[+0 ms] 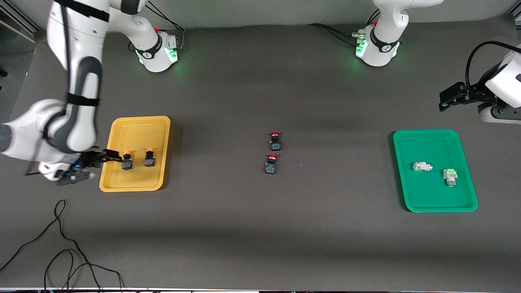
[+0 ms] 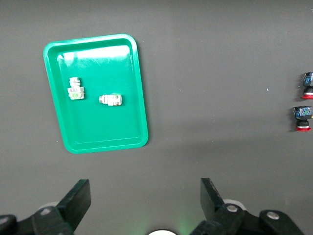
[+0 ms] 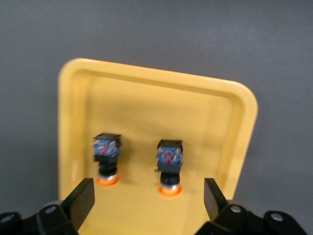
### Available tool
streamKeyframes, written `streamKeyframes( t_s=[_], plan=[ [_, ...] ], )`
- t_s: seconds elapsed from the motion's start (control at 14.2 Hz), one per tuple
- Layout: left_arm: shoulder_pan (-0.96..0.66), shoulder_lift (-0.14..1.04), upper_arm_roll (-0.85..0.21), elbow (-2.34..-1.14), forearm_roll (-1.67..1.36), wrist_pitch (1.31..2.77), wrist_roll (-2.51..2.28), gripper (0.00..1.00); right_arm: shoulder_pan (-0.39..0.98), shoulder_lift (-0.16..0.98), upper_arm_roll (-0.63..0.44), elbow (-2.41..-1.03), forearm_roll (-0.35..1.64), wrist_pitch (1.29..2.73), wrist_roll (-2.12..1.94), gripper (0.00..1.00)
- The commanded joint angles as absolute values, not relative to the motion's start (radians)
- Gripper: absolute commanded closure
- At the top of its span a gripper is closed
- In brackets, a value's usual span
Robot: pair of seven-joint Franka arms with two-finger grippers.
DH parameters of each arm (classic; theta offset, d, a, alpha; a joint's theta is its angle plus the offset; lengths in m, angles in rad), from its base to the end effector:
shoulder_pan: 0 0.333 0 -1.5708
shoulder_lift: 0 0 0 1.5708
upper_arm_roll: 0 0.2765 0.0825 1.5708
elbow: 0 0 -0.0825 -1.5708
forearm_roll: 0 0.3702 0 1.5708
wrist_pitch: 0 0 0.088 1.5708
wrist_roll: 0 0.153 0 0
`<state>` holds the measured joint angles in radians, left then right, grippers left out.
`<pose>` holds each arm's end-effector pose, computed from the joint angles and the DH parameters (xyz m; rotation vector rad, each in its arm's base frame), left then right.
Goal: Place green and yellow buttons in trays
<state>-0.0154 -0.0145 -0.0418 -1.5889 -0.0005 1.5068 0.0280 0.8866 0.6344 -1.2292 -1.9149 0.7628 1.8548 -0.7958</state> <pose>0.5256 -0.0303 0.5332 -3.1359 0.1337 0.1061 0.5516 -0.0972 0.2599 -2.9469 -0.2087 0.1415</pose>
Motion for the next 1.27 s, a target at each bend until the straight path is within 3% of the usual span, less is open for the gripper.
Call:
streamKeyframes(
  t_s=[0.0, 0.28, 0.63, 1.2],
  plan=[
    [-0.031, -0.02, -0.029, -1.595, 0.005, 1.52, 0.038, 0.0, 0.994, 0.611, -1.403, -1.81, 0.732, 1.651, -0.692, 0.01],
    [-0.032, -0.02, -0.029, -1.595, 0.005, 1.519, 0.038, 0.0, 1.158, 0.612, -1.63, -1.675, 0.686, 1.468, -0.583, 0.02],
    [-0.032, -0.02, -0.029, -1.595, 0.005, 1.52, 0.038, 0.0, 1.155, 0.609, -1.758, -1.468, 0.652, 1.27, -0.465, 0.01],
    [-0.032, -0.018, -0.029, -1.595, 0.005, 1.522, 0.038, 0.0, 1.177, 0.62, -1.698, -1.391, 0.653, 1.266, -0.235, 0.01]
  ],
)
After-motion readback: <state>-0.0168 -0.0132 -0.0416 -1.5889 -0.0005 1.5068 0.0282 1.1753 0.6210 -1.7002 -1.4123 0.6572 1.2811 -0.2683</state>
